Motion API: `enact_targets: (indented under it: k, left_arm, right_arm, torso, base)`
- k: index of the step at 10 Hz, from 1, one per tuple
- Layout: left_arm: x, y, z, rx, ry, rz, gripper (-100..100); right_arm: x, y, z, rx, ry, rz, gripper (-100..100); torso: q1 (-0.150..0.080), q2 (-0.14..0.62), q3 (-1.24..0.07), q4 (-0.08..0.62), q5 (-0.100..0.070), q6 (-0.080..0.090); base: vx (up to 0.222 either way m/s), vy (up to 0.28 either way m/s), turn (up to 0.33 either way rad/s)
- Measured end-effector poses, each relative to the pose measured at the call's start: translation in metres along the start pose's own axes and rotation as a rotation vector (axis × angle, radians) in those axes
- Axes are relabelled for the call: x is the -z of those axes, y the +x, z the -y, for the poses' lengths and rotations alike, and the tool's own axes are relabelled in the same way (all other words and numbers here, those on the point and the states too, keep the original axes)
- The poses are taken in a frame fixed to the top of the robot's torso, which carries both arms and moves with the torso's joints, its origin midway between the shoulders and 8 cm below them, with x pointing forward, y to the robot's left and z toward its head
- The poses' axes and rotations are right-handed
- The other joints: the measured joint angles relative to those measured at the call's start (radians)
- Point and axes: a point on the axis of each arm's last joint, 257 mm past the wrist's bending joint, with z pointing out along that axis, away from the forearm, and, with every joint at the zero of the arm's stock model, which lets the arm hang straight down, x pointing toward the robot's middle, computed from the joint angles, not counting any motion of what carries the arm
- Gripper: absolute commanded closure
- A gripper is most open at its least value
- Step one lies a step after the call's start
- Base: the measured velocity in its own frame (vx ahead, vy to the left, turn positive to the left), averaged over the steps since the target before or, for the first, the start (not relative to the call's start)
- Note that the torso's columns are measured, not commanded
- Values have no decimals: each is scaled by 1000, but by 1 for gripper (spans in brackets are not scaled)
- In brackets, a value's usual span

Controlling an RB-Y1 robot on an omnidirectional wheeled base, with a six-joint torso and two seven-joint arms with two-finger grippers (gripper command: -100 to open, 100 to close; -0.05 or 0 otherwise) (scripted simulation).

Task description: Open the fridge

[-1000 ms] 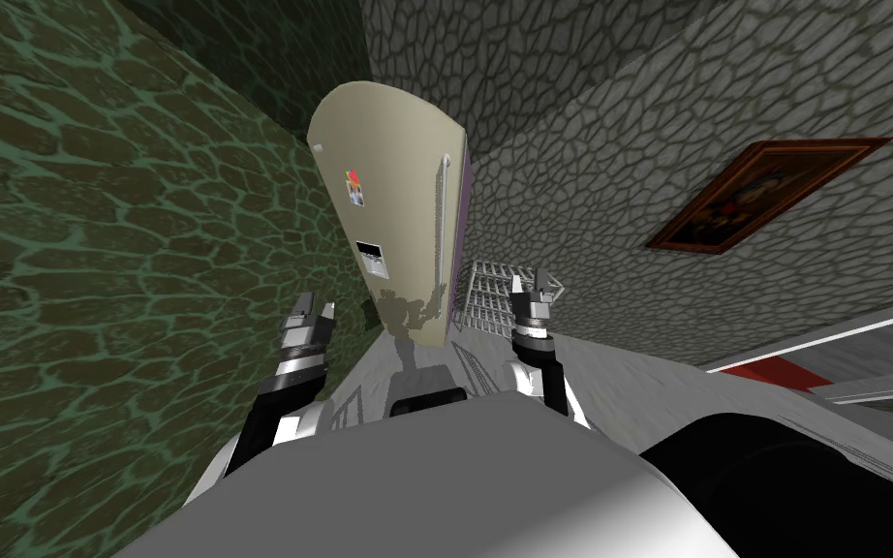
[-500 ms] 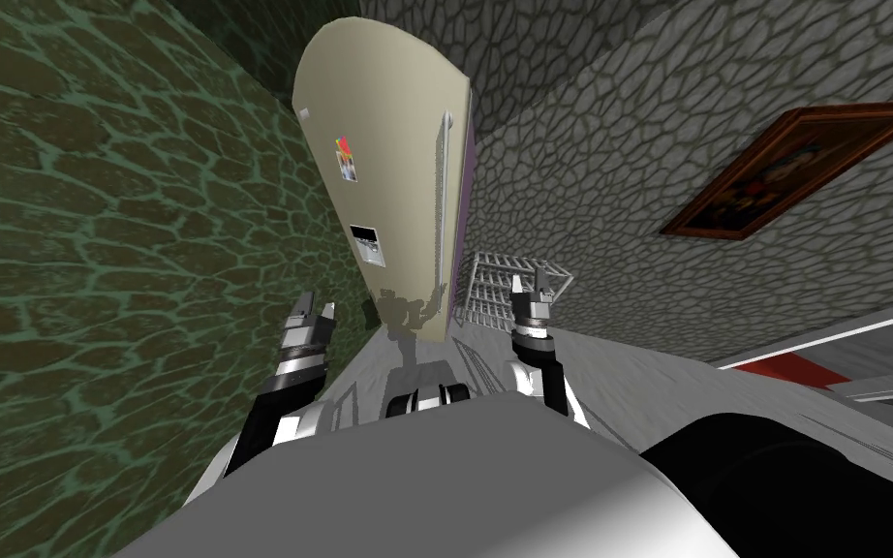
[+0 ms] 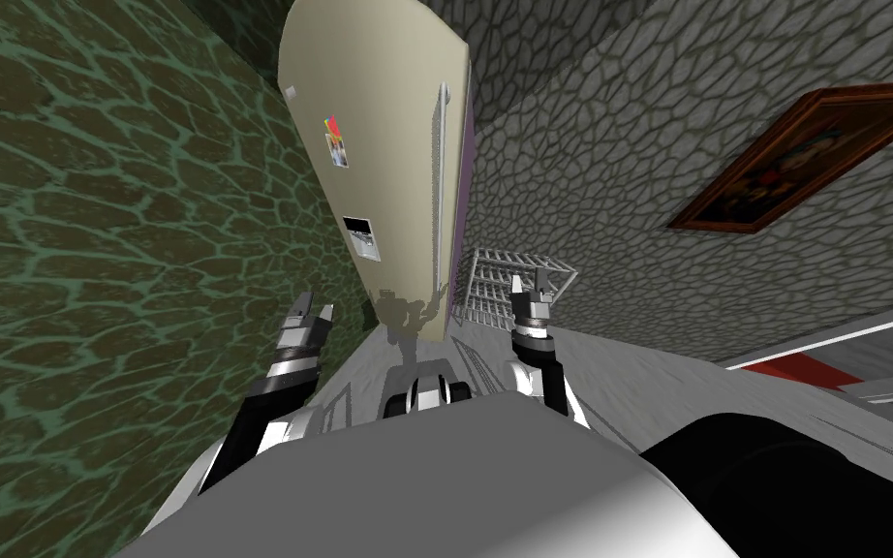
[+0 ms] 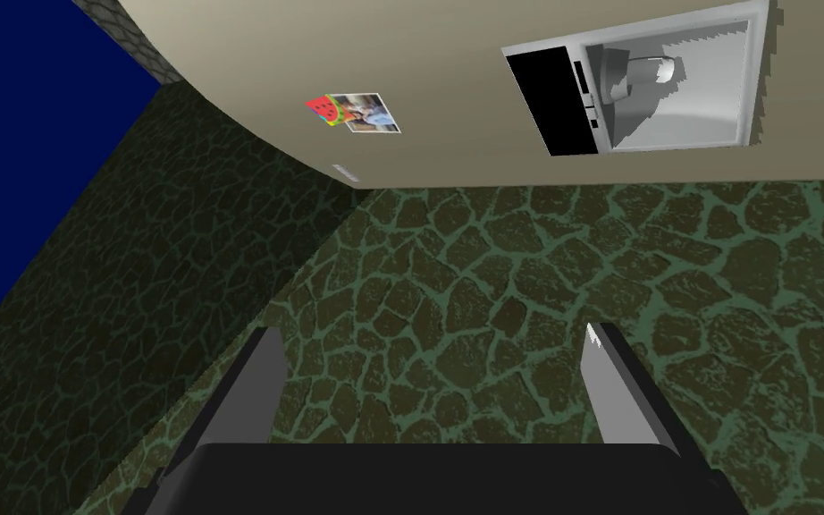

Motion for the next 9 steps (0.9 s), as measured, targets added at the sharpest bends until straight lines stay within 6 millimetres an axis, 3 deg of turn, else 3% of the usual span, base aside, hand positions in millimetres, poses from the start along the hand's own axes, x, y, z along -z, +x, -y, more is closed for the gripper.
enact_targets:
  k: [9]
  left_arm:
    - [4, -45, -14, -122, -141, -7, -100]
  right_arm:
    - [0, 0, 0, 0, 0, 0, 0]
  torso:
    - [1, 2, 1, 1, 0, 0]
  base:
    - [94, -153, -1]
